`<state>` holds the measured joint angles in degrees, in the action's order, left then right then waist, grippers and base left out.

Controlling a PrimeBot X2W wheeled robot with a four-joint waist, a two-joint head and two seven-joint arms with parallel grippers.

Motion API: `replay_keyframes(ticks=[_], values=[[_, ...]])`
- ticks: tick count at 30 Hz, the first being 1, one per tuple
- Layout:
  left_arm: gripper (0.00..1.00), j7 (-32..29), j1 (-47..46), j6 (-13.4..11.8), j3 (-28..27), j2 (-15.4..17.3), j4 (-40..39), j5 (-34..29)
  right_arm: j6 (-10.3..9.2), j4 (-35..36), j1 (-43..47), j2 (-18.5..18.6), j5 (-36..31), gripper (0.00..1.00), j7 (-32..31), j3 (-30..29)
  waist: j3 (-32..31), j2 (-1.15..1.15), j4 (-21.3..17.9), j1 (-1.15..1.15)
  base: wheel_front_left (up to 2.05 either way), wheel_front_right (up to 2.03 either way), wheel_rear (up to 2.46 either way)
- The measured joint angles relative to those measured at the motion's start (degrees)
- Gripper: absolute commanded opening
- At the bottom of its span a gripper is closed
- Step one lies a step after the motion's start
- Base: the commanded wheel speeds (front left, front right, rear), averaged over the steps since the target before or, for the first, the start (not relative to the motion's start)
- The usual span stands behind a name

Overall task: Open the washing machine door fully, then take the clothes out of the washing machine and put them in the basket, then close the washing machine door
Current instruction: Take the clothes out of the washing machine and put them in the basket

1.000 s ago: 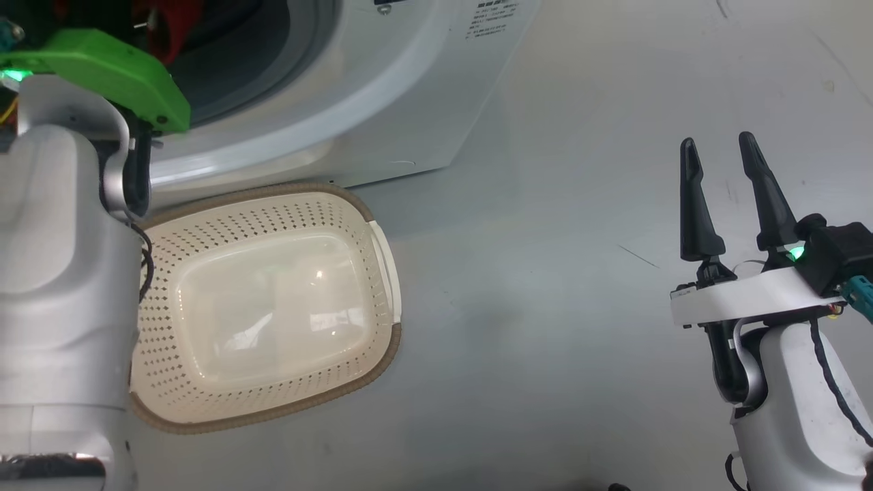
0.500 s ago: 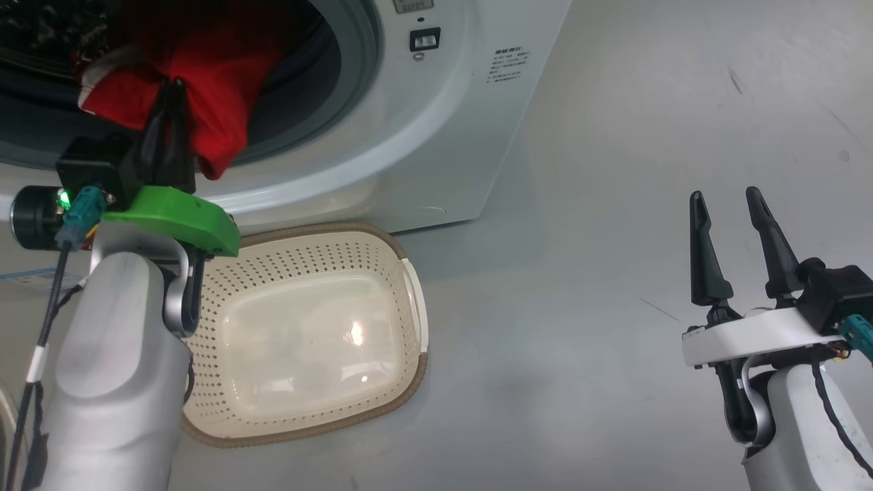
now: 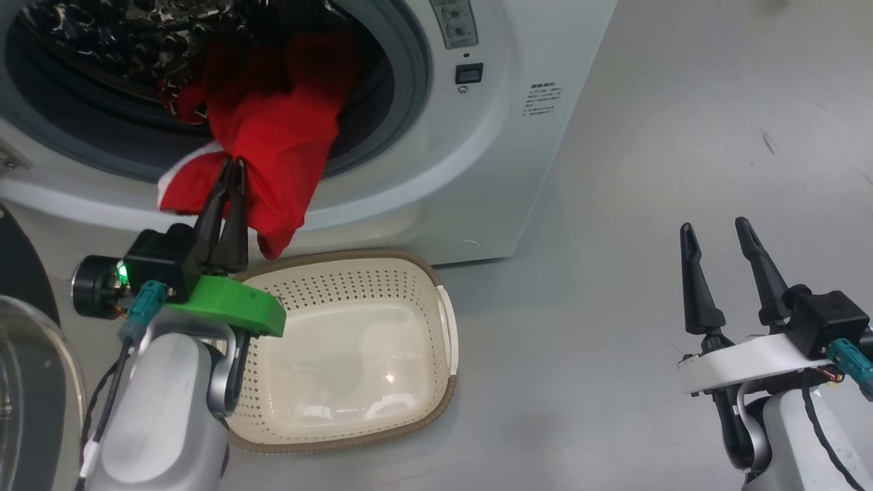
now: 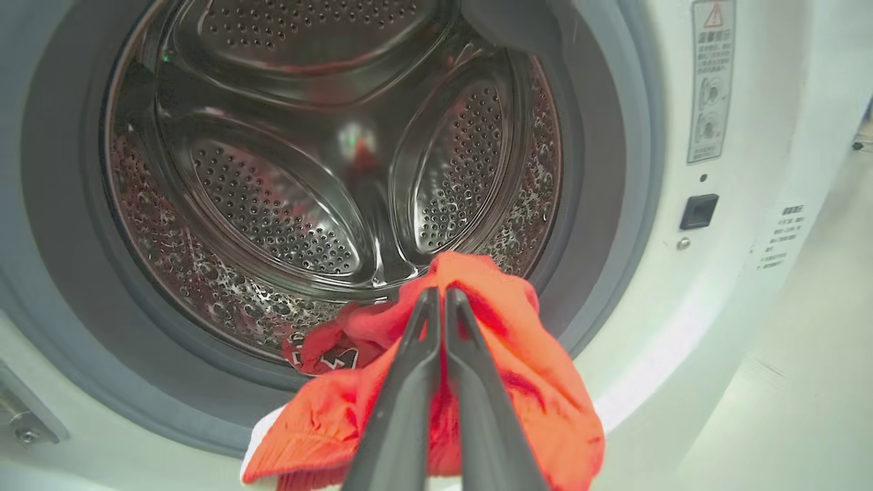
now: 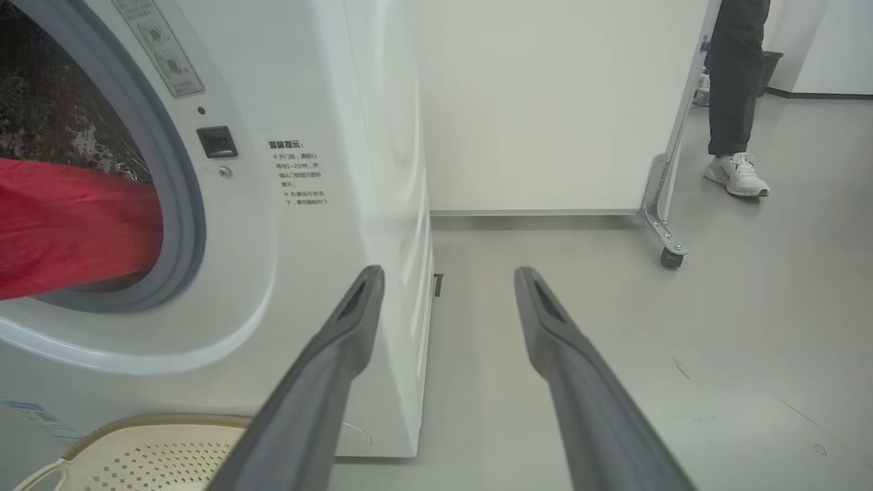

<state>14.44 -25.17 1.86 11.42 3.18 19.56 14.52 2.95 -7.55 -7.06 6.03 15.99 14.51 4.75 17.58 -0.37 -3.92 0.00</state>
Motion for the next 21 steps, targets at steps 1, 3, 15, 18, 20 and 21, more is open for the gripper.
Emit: replay_keyframes(ticks=[1,3,15,18,20,21], values=[[0.0,0.0,0.8,-0.1,0.2,-0.1,-0.8,0.0,0.01,0.0,0.2,0.0,0.0,1.0,0.0,0.1,-0.3,0.0,0.3,0.0,0.0,0.0,0.0],[0.0,0.0,2.5,-0.3,0.6,-0.1,-2.6,0.0,0.04,0.1,0.7,0.0,0.0,1.0,0.0,0.6,-0.7,0.0,1.0,0.0,0.0,0.0,0.0],[0.0,0.0,8.9,-2.7,1.5,-0.2,-17.8,-2.7,0.51,1.3,1.7,-0.1,-0.5,1.0,0.0,2.0,-2.4,0.0,3.9,0.0,0.0,0.0,0.0],[0.0,0.0,9.9,-3.2,1.5,-0.2,-21.6,-3.5,0.51,1.4,1.8,-0.1,-0.5,1.0,0.0,2.0,-2.6,0.0,4.1,0.0,0.0,0.0,0.0],[0.0,0.0,10.7,-3.7,1.5,-0.2,-23.9,-4.0,0.51,1.5,1.9,-0.1,-0.5,1.0,-0.1,2.0,-2.7,0.0,4.2,0.0,0.0,0.0,0.0],[0.0,0.0,10.7,-3.7,1.5,-0.2,-23.9,-4.0,0.51,1.5,1.9,-0.1,-0.5,1.0,-0.1,2.0,-2.7,0.0,4.2,0.0,0.0,0.0,0.0]])
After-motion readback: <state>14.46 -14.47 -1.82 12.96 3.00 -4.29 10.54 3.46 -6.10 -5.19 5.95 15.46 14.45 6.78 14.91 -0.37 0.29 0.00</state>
